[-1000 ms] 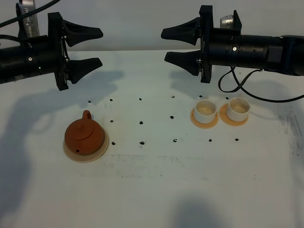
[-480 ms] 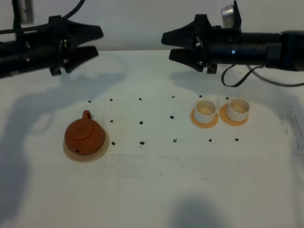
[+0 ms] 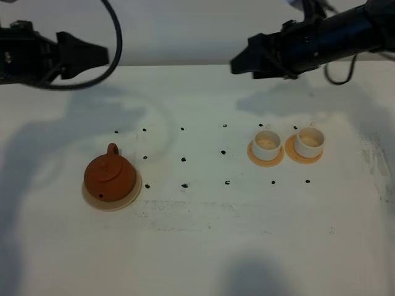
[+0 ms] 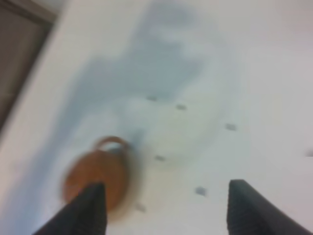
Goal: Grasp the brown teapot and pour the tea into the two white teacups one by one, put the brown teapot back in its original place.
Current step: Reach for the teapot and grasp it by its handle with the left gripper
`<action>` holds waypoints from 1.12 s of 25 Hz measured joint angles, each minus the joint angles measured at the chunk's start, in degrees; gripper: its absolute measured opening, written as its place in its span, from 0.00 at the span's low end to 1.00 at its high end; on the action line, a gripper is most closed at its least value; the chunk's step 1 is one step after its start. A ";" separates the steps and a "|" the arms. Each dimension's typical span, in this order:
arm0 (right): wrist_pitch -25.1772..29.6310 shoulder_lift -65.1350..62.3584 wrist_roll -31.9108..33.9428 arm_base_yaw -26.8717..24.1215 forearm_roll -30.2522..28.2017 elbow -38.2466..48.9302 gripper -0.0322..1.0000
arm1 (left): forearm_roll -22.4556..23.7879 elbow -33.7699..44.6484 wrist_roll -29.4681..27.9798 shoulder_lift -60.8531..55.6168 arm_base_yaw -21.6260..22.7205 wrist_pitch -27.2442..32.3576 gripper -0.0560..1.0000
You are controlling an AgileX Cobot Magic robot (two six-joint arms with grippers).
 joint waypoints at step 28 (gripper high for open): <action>4.99 -38.77 23.83 0.00 -47.50 13.59 0.50 | 39.64 0.00 -24.61 -5.93 -7.37 -6.89 0.60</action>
